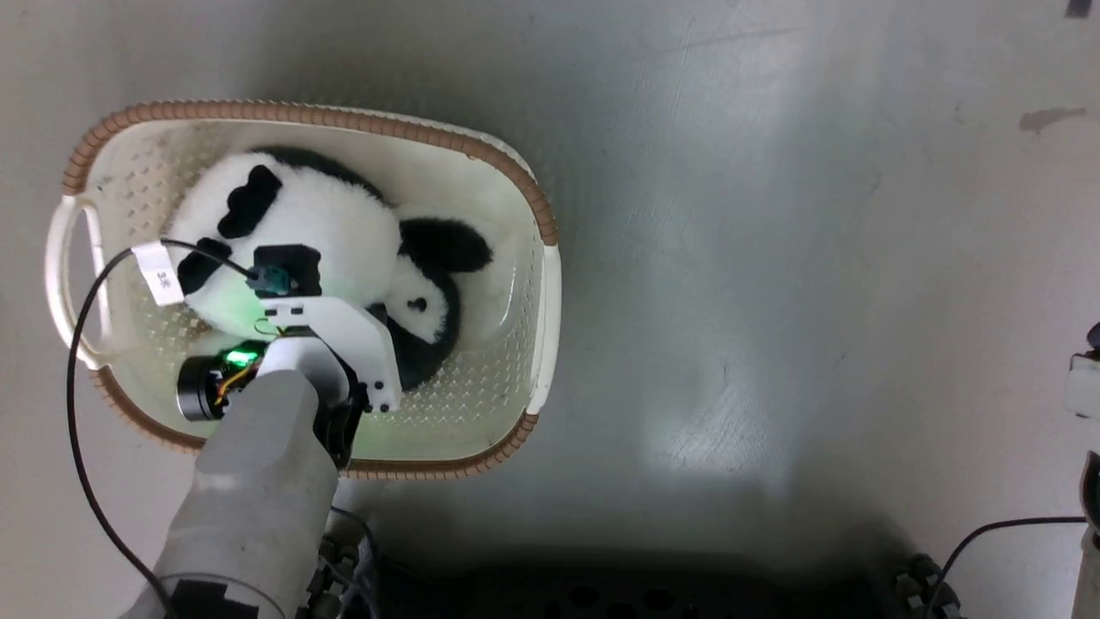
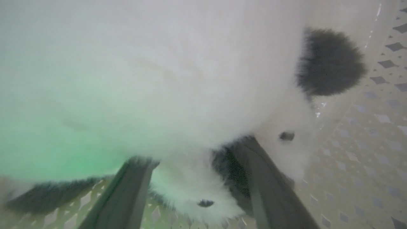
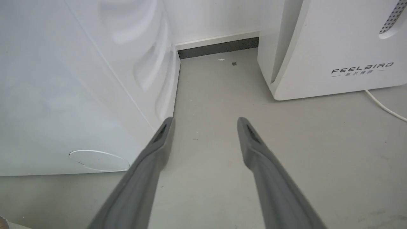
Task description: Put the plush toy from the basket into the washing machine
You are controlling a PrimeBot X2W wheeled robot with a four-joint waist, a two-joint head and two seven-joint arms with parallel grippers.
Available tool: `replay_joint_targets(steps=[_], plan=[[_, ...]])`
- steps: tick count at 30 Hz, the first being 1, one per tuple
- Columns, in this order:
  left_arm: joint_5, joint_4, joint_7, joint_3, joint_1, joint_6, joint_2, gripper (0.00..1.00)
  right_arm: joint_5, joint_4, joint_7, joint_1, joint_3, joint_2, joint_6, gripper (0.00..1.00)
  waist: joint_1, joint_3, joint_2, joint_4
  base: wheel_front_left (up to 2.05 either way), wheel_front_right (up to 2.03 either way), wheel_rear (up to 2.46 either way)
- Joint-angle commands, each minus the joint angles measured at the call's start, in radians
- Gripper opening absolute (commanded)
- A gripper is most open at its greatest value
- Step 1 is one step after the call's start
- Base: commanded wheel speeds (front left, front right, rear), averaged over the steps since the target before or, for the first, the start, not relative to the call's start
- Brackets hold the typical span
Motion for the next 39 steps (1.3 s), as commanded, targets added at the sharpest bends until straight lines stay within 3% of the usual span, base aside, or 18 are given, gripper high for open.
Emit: replay_joint_targets(steps=[1, 6, 7, 8, 23, 39], plan=[[-0.008, 0.041, 0.007, -0.013, -0.012, -0.006, -0.002, 1.0, 0.015, -0.011, -0.01, -0.025, -0.009, 0.0, 0.001, 1.0, 0.0, 0.016, 0.0, -0.001, 0.0, 0.0, 0.0], [-0.021, 0.093, -0.012, -0.035, -0.052, -0.012, 0.002, 1.0, 0.029, -0.013, -0.02, -0.041, -0.022, 0.0, 0.001, 1.0, 0.0, 0.046, 0.0, -0.001, 0.0, 0.0, 0.0], [-0.019, 0.103, -0.028, -0.044, -0.061, -0.012, 0.002, 0.95, 0.031, -0.014, -0.022, -0.044, -0.025, 0.0, 0.001, 1.0, 0.0, 0.051, 0.0, 0.0, 0.0, 0.0, 0.0], [-0.021, 0.113, -0.033, -0.049, -0.067, -0.014, 0.001, 0.0, 0.033, -0.016, -0.025, -0.048, -0.028, 0.0, 0.001, 1.0, 0.0, 0.055, 0.0, 0.0, 0.0, 0.0, 0.0], [-0.029, 0.122, -0.133, -0.078, -0.048, -0.052, -0.012, 0.0, 0.03, 0.045, -0.026, -0.034, -0.027, 0.0, 0.001, 1.0, 0.0, -0.069, 0.0, 0.005, 0.0, 0.0, 0.0], [-0.04, 0.116, -0.259, -0.096, 0.071, -0.103, -0.007, 0.0, 0.07, 0.185, -0.026, 0.04, 0.016, 0.0, 0.001, 1.0, 0.0, -0.392, 0.0, 0.016, 0.0, 0.0, 0.0]])
